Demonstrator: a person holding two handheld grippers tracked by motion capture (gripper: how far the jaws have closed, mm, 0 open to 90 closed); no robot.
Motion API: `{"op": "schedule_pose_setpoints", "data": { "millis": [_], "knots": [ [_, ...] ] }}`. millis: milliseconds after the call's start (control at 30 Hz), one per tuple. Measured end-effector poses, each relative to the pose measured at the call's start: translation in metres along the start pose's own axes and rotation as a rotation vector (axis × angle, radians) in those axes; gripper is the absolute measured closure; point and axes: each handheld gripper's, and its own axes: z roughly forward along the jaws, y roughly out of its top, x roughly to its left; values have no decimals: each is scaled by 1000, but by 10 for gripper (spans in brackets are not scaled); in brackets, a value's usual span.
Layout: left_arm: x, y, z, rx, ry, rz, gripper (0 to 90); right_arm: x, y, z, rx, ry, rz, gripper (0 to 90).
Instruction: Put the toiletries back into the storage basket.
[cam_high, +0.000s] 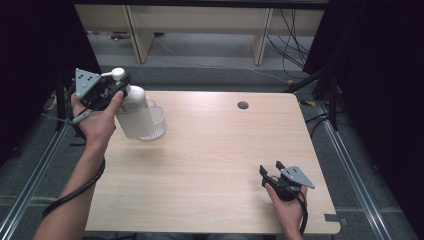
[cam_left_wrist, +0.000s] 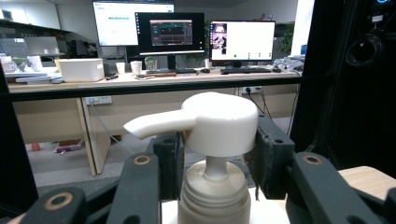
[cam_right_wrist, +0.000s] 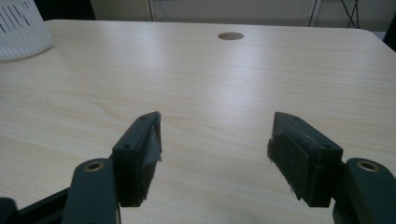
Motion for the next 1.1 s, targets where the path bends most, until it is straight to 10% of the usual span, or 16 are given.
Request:
{"op": "schedule_pose_setpoints", "data": {
  "millis": [1100],
  "knots": [
    [5,9,16,-7,6,3,591,4,0,-1,16,2,59,347]
  ]
}}
